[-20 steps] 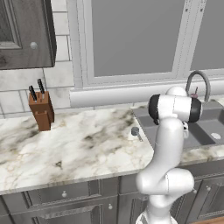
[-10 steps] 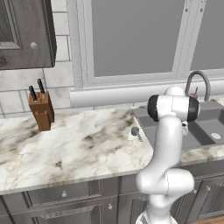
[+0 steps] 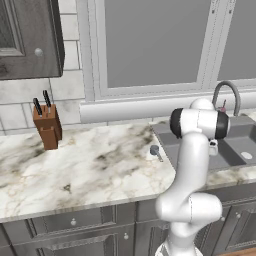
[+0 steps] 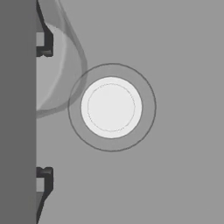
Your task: Move any existing items from the left basin to the right basin for drying. Then move the measuring cup from the counter to the left basin of the sink for washing.
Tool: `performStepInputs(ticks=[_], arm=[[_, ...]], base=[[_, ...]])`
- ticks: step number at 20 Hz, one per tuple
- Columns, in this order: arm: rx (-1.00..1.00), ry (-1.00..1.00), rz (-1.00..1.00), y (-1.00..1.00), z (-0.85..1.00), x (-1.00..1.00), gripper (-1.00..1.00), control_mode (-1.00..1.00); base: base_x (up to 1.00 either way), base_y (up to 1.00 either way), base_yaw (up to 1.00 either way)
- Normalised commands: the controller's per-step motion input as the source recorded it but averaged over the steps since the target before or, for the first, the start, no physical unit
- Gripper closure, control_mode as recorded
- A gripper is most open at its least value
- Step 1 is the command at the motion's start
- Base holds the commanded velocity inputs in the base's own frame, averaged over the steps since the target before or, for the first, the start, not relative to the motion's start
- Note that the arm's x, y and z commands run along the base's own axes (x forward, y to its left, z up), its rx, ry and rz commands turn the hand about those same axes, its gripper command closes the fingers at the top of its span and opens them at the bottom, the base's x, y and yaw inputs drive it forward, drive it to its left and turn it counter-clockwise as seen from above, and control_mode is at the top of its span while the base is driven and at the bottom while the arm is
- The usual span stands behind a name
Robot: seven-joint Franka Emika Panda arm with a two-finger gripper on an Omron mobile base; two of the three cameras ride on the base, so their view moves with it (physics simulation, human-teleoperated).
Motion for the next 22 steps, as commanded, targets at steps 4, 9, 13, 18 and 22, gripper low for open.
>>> performStepInputs(ticks=[4,9,13,18,22], arm=[[0.0,0.01,0.0,0.07,-0.39,-0.22,1.0,-1.0],[0.0,0.0,0.0,0.08,-0.25,-0.07,1.0,-1.0],[0.03,0.0,0.0,0.0,-0.08,-0.19,1.0,-1.0],[0.02,-0.02,-0.03,0.0,0.11,-0.32,1.0,-1.0],[0.0,-0.01,-0.11,-0.01,0.53,-0.08,1.0,-1.0]], base=[[0.0,0.0,0.0],[0.0,0.0,0.0],[0.0,0.0,0.0],[0.0,0.0,0.0],[0.0,0.0,0.0]])
